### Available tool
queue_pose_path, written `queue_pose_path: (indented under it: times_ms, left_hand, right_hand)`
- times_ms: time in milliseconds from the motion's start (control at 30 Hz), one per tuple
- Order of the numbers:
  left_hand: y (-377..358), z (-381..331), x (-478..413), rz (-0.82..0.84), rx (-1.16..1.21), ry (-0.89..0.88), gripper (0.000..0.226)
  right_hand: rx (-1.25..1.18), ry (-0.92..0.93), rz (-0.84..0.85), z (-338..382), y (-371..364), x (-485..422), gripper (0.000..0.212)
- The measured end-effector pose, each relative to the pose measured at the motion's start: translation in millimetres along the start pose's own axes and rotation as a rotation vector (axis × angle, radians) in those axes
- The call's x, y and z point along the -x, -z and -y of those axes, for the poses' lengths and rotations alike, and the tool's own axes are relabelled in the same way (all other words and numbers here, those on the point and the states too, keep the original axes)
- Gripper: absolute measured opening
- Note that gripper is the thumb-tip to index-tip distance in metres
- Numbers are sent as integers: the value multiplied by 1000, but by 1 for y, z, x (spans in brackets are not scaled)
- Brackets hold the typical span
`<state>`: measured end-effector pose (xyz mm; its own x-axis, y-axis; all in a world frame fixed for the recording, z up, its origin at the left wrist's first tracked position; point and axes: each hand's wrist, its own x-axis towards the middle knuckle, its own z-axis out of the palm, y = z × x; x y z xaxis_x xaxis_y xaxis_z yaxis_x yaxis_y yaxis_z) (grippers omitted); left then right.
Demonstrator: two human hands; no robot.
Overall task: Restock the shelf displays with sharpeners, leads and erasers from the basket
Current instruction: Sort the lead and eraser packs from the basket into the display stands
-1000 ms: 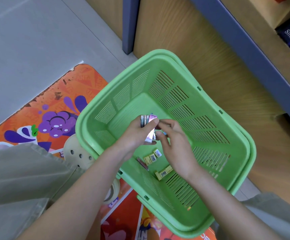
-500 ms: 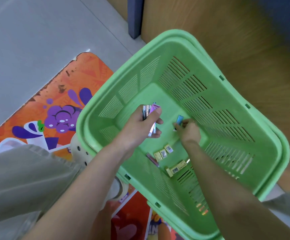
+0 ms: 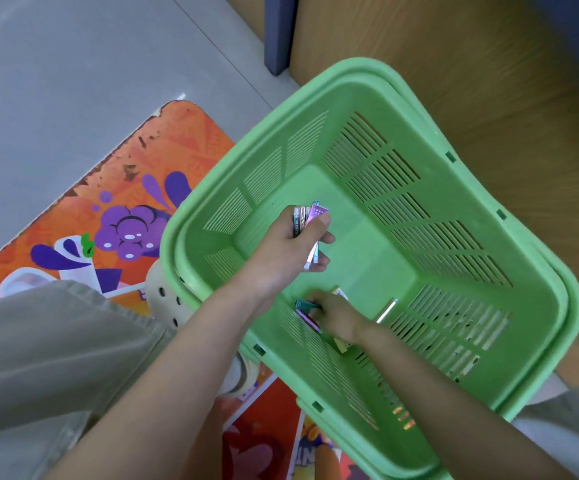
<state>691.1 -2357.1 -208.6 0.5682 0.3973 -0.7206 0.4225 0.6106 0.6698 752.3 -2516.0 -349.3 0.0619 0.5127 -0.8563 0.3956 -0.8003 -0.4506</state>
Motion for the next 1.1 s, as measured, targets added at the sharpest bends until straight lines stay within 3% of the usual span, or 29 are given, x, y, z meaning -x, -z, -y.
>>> queue_pose_path:
  times_ms: [67, 133, 267, 433, 500, 667, 767, 967, 1100]
  left_hand:
    - [1, 0, 1, 4, -1, -2, 13]
    - [2, 0, 1, 3, -1, -6, 13]
    - [3, 3, 2, 3, -13, 4, 17]
    - [1, 11, 3, -25, 25, 61, 9]
    - [1, 14, 4, -65, 20, 71, 8]
    - [0, 17, -1, -148, -42, 48, 10]
    - [-9, 17, 1, -96, -32, 82, 9]
    - [-24, 15, 8, -24, 85, 114, 15]
    - [-21, 11, 11, -10, 88, 54, 19]
  right_hand:
    - [-53, -37, 33, 2, -6, -1, 22]
    - [-111, -83, 56, 4, -8, 0, 6]
    - [-82, -108, 106, 13, -7, 9, 32]
    - [-182, -94, 139, 16, 0, 28, 20]
    - [-302, -87, 41, 23, 10, 36, 16]
    - [-683, 17, -431, 59, 46, 66, 19]
    - [-776, 125, -544, 81, 54, 85, 16]
    - [-399, 234, -493, 94, 52, 105, 43]
    - [-292, 286, -528, 87, 68, 124, 35]
